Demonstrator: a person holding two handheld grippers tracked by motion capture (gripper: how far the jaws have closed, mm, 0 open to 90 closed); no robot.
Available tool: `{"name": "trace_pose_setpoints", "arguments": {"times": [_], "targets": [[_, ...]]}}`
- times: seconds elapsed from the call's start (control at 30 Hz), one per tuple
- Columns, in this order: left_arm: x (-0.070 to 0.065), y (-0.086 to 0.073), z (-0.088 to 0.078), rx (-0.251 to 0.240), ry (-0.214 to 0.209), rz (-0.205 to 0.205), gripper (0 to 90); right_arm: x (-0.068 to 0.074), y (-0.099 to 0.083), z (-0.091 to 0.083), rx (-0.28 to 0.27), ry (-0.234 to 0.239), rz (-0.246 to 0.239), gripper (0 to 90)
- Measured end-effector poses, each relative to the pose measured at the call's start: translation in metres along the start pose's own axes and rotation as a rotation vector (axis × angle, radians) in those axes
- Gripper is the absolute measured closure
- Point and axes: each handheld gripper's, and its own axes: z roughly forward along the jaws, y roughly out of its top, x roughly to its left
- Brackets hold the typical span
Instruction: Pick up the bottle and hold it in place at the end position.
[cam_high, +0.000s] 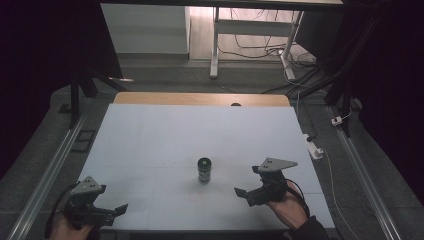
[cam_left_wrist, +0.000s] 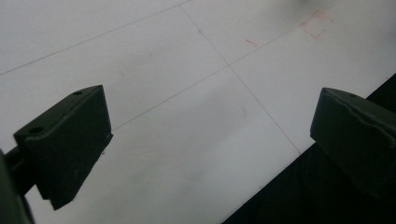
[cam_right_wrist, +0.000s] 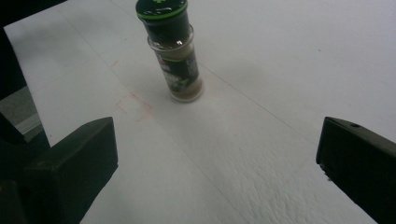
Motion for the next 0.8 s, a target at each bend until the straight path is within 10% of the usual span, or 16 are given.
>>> {"name": "trace_pose_setpoints", "arguments": {"times": [0.8], "targets": [[0.000,0.000,0.000,0.000,0.002,0.000,0.1,0.006,0.017,0.063,0.073,0.033,-0.051,0.0]]}}
